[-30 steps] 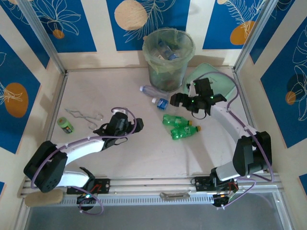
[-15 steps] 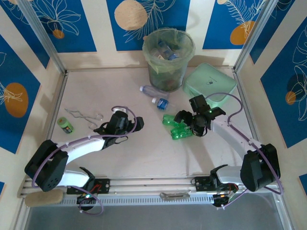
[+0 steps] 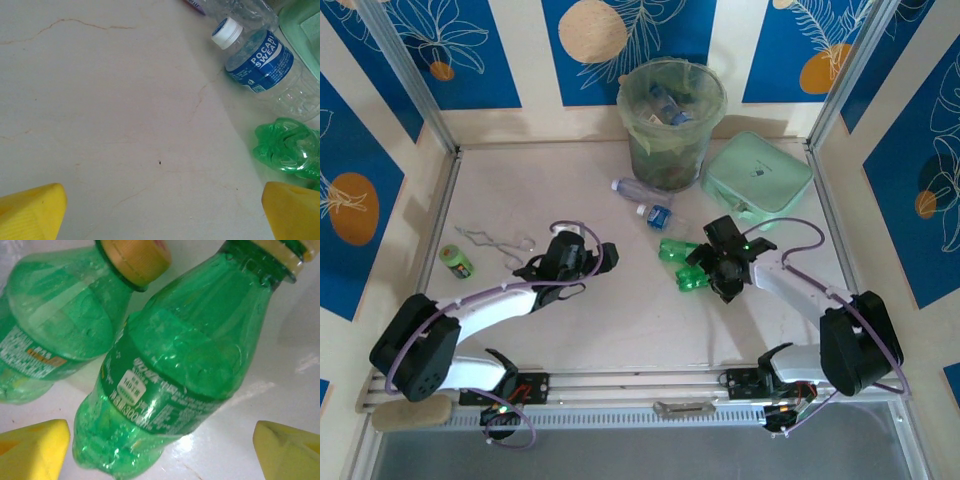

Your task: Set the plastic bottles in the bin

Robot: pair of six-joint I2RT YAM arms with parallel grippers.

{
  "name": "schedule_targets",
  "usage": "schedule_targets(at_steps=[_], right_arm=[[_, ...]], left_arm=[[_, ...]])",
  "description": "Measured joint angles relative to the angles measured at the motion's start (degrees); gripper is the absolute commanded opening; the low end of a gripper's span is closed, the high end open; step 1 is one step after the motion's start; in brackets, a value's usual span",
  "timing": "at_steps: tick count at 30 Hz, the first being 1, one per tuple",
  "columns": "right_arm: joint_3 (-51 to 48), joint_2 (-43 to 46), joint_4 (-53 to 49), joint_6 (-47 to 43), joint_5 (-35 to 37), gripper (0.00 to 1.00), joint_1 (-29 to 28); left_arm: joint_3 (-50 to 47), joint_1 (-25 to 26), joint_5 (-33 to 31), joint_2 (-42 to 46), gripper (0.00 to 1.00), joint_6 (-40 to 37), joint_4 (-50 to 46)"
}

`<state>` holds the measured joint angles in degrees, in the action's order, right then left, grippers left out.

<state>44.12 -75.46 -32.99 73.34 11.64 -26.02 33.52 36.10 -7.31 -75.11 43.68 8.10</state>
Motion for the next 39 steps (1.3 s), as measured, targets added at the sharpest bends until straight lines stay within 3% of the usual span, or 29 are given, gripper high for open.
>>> schedule_targets(at_steps=[9, 19, 39], right_arm=[[-0.52, -5.68, 7.19, 3.30, -0.02, 0.93, 1.31], [-2.56, -7.96, 9.94, 4.70, 0.00, 0.86, 1.29], [-3.78, -6.84, 9.14, 4.66, 0.87, 0.51, 1.29]], left_arm=[[-1.38, -0.15, -0.26, 2.36, 1.00, 0.26, -0.20], [-1.99, -0.37, -0.26, 2.43, 1.00, 0.90, -0.24], [-1.99, -0.37, -0.26, 2.43, 1.00, 1.05, -0.22]])
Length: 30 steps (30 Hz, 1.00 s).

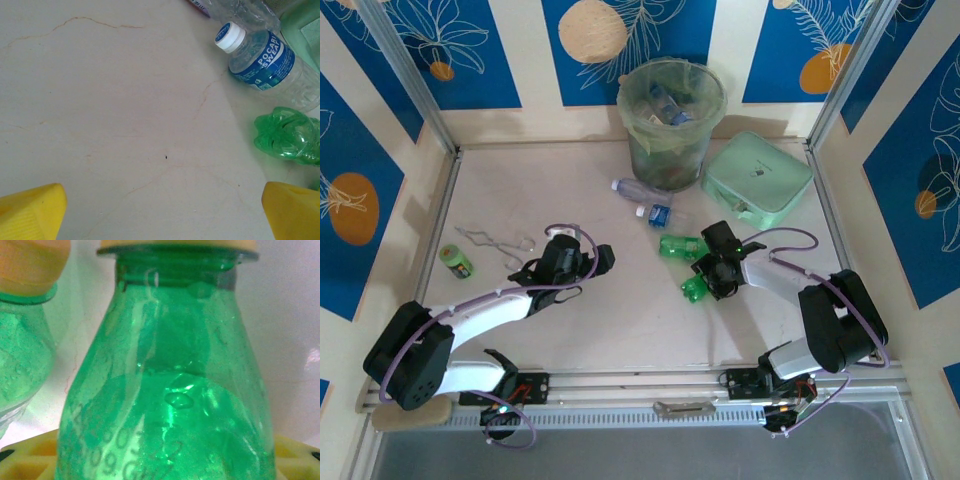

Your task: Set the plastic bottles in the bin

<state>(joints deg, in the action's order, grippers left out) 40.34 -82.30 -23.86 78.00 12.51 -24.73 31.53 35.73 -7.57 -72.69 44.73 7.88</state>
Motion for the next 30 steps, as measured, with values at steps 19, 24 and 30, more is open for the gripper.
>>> schedule_targets(at_steps=[19, 24, 30], right_arm=[[6.45, 14.67, -2.23, -9.88, 10.43, 0.47, -1.05], [14.16, 14.12, 1.09, -18.51, 10.69, 0.48, 1.31], [27.98, 7.69, 6.60, -27.78, 7.21, 0.48, 4.07]], left_arm=[[-1.20, -1.40, 0.00, 0.22, 1.00, 0.00, 0.31], [-1.77, -2.40, 0.07, 0.22, 1.00, -0.02, 0.94], [-2.69, -3.52, 0.70, 1.01, 1.00, -0.04, 1.77]])
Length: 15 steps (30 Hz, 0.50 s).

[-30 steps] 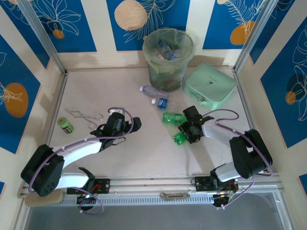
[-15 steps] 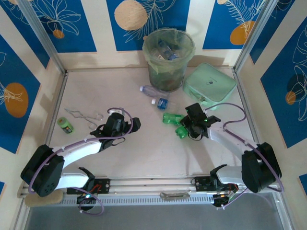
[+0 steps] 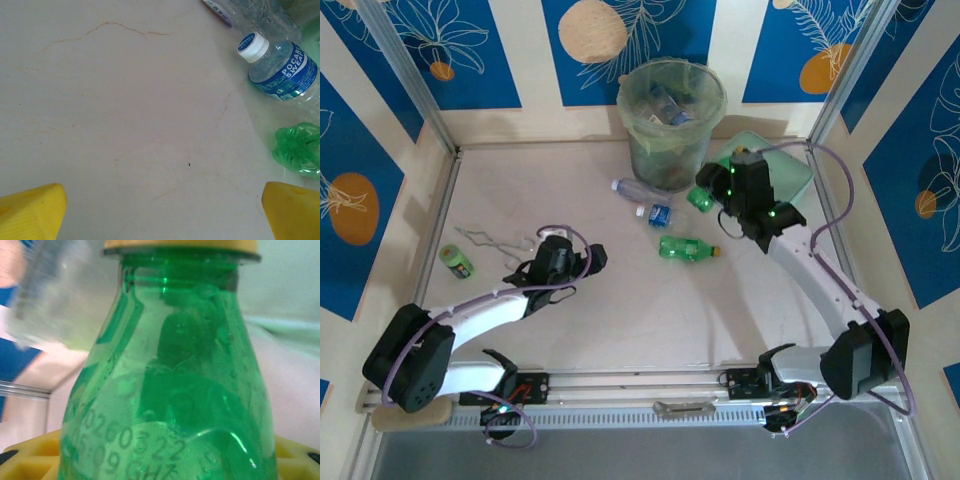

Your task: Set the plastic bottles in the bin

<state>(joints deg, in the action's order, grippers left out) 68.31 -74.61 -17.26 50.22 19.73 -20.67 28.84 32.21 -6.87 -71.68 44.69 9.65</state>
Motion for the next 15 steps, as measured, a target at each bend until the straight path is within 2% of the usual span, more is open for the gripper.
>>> schedule_targets(at_steps=[7, 15], right_arm=[[15.63, -9.42, 5.09, -6.62, -6.73, 0.48, 1.99], [35.71, -24.50, 7.41, -8.74, -12.72, 0.48, 4.26]], left_arm=[[-1.92, -1.22, 0.42, 3.39, 1.00, -0.15, -0.15], [-2.99, -1.81, 0.26, 10.01, 1.00, -0.63, -3.28]])
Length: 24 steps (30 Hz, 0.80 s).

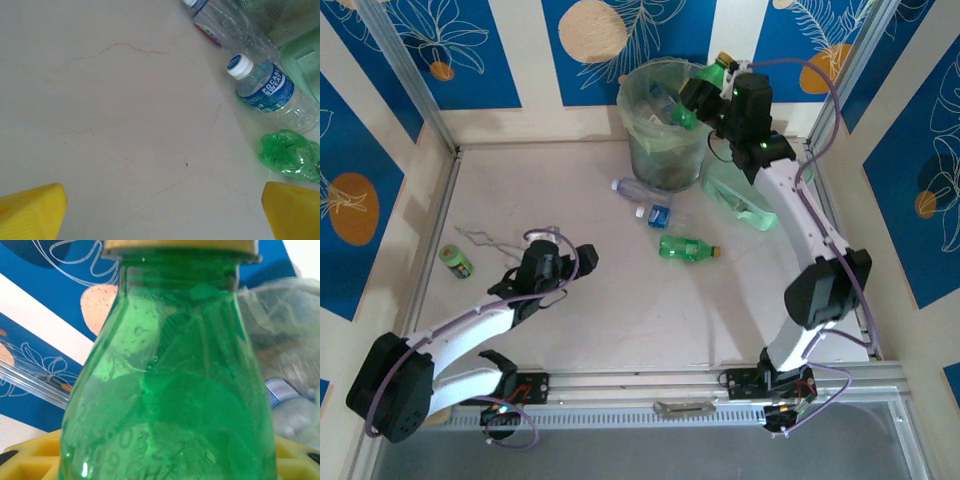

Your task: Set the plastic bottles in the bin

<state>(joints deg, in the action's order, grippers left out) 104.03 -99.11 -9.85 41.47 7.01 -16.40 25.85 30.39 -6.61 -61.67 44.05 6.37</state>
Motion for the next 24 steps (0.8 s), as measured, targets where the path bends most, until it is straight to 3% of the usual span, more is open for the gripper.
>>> schedule_targets(at_steps=[8, 17, 21, 24], right_arm=[[16.81, -15.30, -1.99, 0.28, -2.36, 0.47, 1.03], [40.68, -32.15, -15.26, 0.70, -4.24, 0.54, 1.16], [41.79, -33.03, -18.69, 0.98, -4.28, 0.71, 1.38], [41.83, -33.03, -19.91, 1.46, -4.26, 0.77, 1.60]], left_arm=[[-0.68, -0.66, -1.97, 7.34, 1.00, -1.09, -4.83], [-0.74, -1.05, -3.54, 11.47, 1.00, -1.09, -7.89], [-0.74, -1.05, -3.56, 11.98, 1.00, -1.07, -8.63], [-0.98, -1.05, -3.56, 12.48, 1.00, -1.05, -8.94]])
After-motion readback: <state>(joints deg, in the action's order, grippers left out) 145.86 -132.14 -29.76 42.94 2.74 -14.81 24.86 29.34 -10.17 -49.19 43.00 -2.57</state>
